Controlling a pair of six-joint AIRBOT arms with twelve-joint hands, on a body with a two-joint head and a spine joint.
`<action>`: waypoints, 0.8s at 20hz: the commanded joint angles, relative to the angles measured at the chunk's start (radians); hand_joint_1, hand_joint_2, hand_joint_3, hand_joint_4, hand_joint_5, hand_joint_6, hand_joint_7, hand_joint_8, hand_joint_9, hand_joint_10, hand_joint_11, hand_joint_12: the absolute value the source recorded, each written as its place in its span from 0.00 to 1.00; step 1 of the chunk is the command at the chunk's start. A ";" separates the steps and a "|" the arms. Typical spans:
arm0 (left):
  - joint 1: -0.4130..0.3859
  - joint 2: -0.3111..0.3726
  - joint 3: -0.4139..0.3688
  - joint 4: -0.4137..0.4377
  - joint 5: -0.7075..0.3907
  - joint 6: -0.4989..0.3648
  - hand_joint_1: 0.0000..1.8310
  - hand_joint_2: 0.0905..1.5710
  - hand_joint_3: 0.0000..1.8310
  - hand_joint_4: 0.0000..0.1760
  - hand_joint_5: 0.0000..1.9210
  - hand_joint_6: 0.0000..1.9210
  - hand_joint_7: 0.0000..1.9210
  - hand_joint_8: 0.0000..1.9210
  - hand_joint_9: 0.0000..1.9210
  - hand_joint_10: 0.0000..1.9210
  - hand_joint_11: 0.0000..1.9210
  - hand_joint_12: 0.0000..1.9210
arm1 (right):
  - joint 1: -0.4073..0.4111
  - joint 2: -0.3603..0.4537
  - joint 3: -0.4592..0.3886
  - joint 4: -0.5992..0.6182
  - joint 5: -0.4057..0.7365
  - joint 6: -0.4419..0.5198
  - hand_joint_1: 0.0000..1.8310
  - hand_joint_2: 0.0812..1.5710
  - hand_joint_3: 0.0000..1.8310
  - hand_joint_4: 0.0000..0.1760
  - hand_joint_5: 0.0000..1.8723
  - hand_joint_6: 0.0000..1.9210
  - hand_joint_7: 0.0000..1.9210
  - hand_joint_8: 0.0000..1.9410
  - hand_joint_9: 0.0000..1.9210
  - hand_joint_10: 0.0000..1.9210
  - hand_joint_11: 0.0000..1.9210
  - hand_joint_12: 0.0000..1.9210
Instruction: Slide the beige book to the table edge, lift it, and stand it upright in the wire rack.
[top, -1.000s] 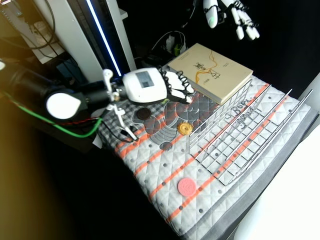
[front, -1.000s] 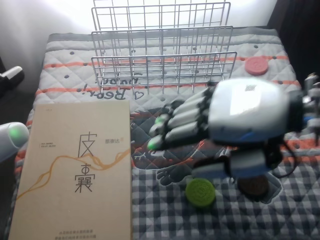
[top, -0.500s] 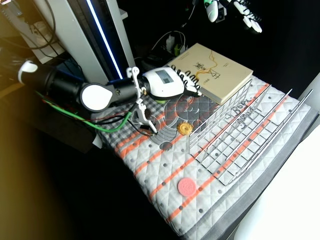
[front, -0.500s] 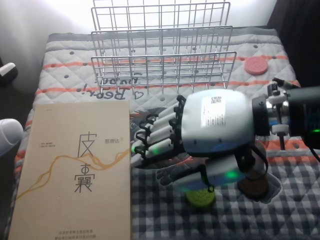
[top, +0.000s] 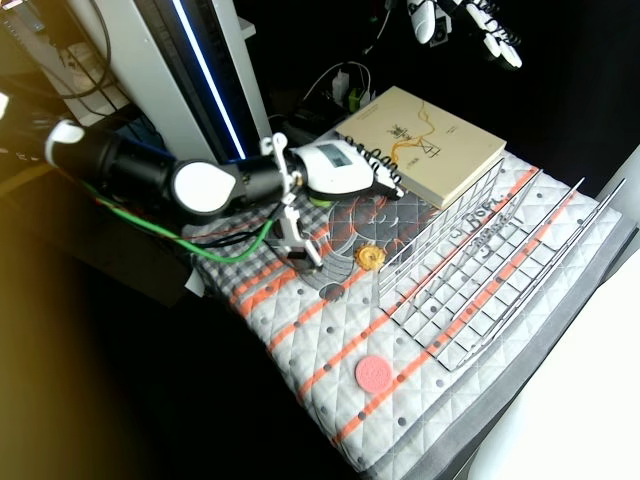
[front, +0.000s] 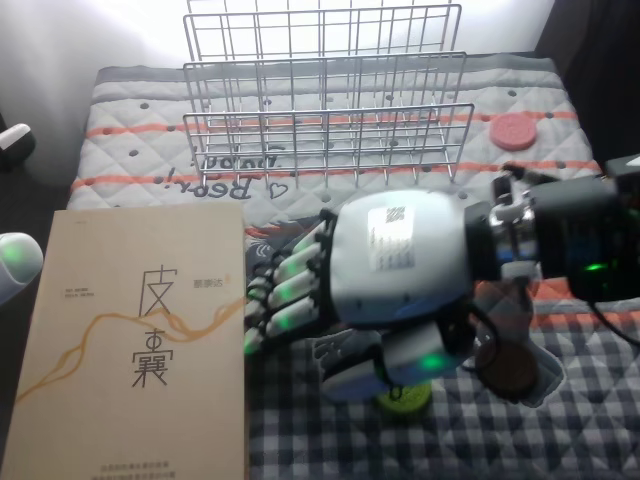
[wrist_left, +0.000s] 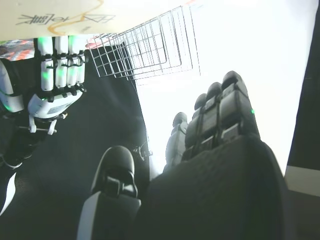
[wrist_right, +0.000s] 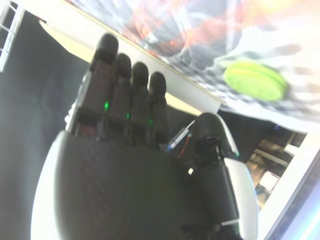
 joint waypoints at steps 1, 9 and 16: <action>-0.002 0.004 0.005 0.008 -0.122 -0.006 0.00 0.82 0.00 1.00 0.02 0.00 0.00 0.00 0.00 0.00 0.00 0.00 | 0.016 -0.002 0.007 0.054 0.061 0.004 0.00 0.95 0.00 0.00 0.20 0.00 0.19 0.00 0.19 0.00 0.29 0.04; -0.003 -0.008 0.021 0.007 -0.115 -0.033 0.00 0.83 0.00 1.00 0.03 0.00 0.00 0.00 0.00 0.00 0.00 0.00 | 0.031 -0.055 0.043 0.068 0.061 0.005 0.00 0.93 0.00 0.00 0.20 0.00 0.19 0.00 0.19 0.00 0.25 0.03; -0.003 -0.013 0.024 0.007 -0.120 -0.034 0.00 0.83 0.00 1.00 0.03 0.00 0.00 0.00 0.00 0.00 0.00 0.00 | 0.042 -0.107 0.081 0.076 0.061 0.005 0.00 0.94 0.00 0.00 0.22 0.01 0.22 0.01 0.21 0.01 0.27 0.04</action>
